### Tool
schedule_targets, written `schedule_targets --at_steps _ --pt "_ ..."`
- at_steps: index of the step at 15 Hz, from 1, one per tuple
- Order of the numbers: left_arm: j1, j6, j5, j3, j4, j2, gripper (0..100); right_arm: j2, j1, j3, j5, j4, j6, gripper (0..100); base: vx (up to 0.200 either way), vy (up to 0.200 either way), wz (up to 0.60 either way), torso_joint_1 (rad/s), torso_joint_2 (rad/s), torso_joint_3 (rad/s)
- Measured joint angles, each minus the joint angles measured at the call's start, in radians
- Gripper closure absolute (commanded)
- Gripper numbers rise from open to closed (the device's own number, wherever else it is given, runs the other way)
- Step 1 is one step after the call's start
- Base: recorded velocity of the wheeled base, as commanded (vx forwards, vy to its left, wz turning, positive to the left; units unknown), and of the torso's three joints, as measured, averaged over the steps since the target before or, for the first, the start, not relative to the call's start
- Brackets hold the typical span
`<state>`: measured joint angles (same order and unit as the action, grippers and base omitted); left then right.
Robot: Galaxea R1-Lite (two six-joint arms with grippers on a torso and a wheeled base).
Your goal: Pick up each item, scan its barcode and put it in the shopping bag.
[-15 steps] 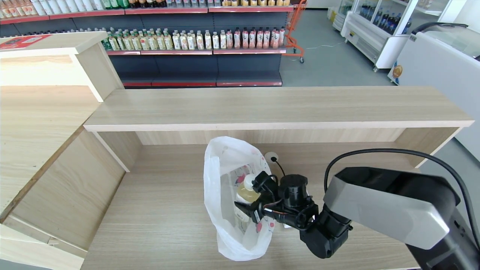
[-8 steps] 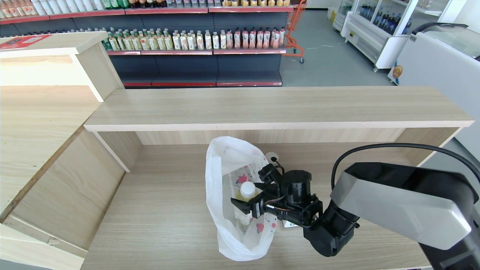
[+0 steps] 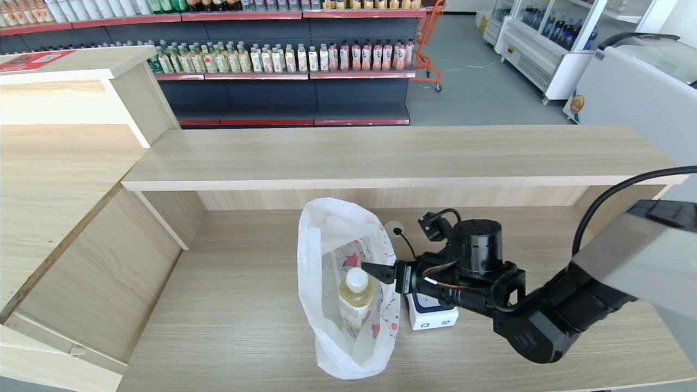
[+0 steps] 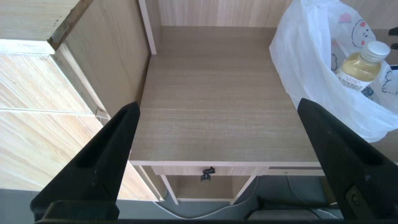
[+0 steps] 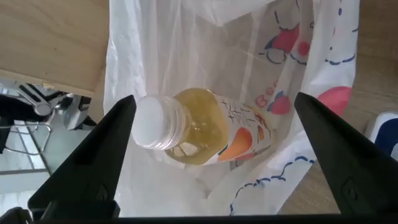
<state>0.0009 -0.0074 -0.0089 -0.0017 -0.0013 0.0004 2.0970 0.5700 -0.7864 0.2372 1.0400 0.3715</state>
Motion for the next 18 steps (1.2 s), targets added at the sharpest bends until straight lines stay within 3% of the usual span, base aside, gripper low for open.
schedule_targets --at_steps 6,9,12,15,18 --pt "0.000 0.000 0.000 0.000 0.000 0.000 0 -0.356 -0.073 0.201 -0.002 -0.161 -0.028 0 0.000 0.000 0.00 0.000 0.00 0.000" --pt "0.000 0.000 0.000 0.000 0.000 0.000 0 -0.592 -0.259 0.294 -0.002 -0.342 -0.184 0 0.000 0.000 0.00 0.000 0.00 0.000" --pt "0.000 0.000 0.000 0.000 0.000 0.000 0 -0.756 -0.460 0.330 0.003 -0.494 -0.216 0 0.000 0.000 0.00 0.000 0.00 0.000" --pt "0.001 0.000 0.000 0.000 0.000 0.000 0 -0.840 -0.544 0.361 -0.002 -0.560 -0.179 0 0.000 0.000 0.00 0.000 0.00 0.000" --pt "0.000 0.004 0.000 0.000 0.000 0.000 0 -0.885 -0.596 0.385 -0.006 -0.582 -0.177 0 0.000 -0.200 0.00 0.001 0.00 0.002"
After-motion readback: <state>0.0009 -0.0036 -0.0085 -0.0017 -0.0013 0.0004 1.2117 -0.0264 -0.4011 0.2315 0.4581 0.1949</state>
